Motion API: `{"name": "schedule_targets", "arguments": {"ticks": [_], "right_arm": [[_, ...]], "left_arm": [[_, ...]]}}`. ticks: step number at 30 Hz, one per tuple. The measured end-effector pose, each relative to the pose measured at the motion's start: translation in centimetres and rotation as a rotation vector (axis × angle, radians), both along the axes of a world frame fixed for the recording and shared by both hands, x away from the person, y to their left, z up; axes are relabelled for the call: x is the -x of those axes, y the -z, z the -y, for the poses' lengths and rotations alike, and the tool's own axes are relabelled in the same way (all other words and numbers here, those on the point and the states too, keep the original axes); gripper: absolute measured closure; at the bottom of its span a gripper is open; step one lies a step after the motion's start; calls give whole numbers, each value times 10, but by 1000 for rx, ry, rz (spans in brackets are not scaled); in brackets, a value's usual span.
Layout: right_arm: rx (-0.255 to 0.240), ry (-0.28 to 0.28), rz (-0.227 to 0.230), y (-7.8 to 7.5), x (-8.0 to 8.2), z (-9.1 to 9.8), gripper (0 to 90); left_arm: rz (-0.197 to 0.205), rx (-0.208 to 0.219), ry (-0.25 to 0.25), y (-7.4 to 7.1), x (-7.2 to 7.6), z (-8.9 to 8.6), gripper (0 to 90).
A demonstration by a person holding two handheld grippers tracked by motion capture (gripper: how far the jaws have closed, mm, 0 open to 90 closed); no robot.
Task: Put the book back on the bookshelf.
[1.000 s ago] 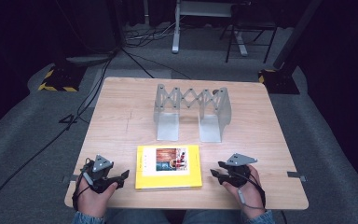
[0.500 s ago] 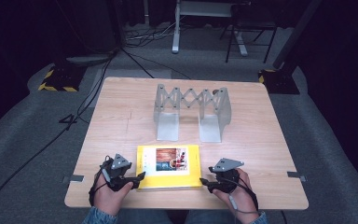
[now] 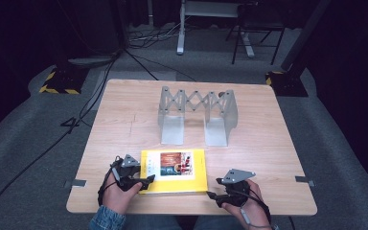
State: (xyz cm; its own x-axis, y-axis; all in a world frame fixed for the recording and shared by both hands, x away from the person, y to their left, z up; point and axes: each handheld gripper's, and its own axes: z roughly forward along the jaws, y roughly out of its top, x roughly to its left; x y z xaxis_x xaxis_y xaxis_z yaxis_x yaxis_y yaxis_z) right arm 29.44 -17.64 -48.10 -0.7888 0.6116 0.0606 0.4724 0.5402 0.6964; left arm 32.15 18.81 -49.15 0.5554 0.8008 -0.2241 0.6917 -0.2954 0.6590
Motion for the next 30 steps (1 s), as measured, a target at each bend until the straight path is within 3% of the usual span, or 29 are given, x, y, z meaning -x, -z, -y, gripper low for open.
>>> {"name": "schedule_targets", "arguments": {"ticks": [8,15,17,23,30], "right_arm": [[23,-27,-17,10,0,-9,407],[38,-50,23,13,0,-19,449],[41,-39,53,15,3,-25,447],[35,-30,56,16,4,-25,449],[35,-15,63,16,5,-26,450]], "left_arm": [[-10,22,-10,3,-2,-1,281],[-6,3,-13,0,0,2,288],[-2,-17,-6,-1,0,3,294],[-10,6,-12,0,-1,1,306],[36,-69,1,-9,4,7,349]]}}
